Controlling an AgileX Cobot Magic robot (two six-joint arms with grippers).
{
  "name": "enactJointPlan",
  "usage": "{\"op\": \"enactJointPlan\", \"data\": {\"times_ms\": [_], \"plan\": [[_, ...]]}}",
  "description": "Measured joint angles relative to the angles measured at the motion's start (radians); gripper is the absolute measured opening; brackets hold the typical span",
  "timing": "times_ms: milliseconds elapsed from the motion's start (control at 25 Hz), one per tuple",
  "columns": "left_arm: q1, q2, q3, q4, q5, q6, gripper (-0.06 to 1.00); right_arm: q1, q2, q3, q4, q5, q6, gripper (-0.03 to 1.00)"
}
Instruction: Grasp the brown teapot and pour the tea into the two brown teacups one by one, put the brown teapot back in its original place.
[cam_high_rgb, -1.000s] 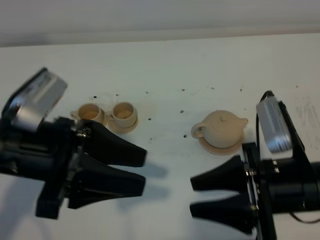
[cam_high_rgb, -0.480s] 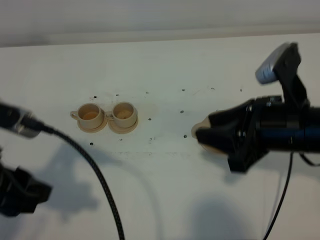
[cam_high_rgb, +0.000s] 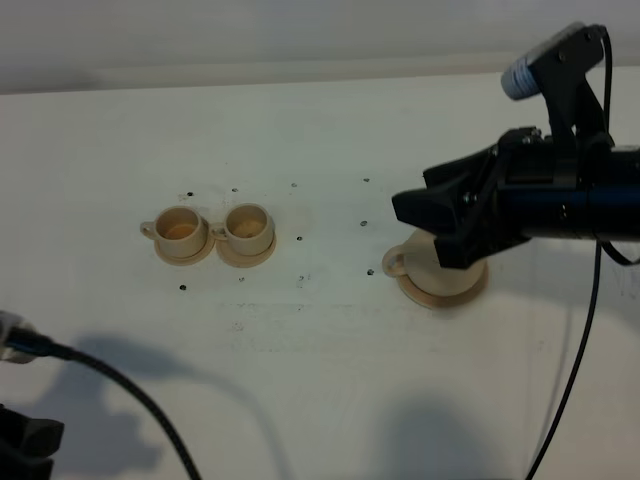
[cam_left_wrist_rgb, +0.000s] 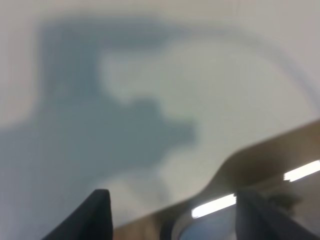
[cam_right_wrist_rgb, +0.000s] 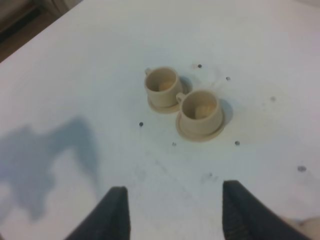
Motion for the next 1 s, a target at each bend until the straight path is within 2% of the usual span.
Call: {"op": "enactJointPlan", "data": {"times_ms": [120,360,680,760,840,1000], "plan": [[0.0,-0.086,0.0,-0.001,0.011,-0.001,0.51,0.0,0.009,-0.025,0.0,0.0,0.0,0.42],[0.0,-0.287,0.025,-0.014,0.112,-0.002,0.51,0.0,0.012,-0.052,-0.002,0.005,0.0,0.42],[0.006,-0.464,0.026,-0.03,0.114,0.002,0.51,0.0,0.025,-0.095,-0.004,0.005,0.0,0.42],[0.043,-0.49,0.026,-0.032,0.116,0.002,0.51,0.0,0.037,-0.106,-0.004,0.006,0.003,0.42],[0.11,-0.506,0.026,-0.032,0.116,0.002,0.51,0.0,0.05,-0.117,-0.009,0.007,0.015,0.42],[0.216,-0.54,0.028,-0.032,0.115,0.002,0.51,0.0,0.063,-0.141,-0.058,0.011,0.057,0.42]]}}
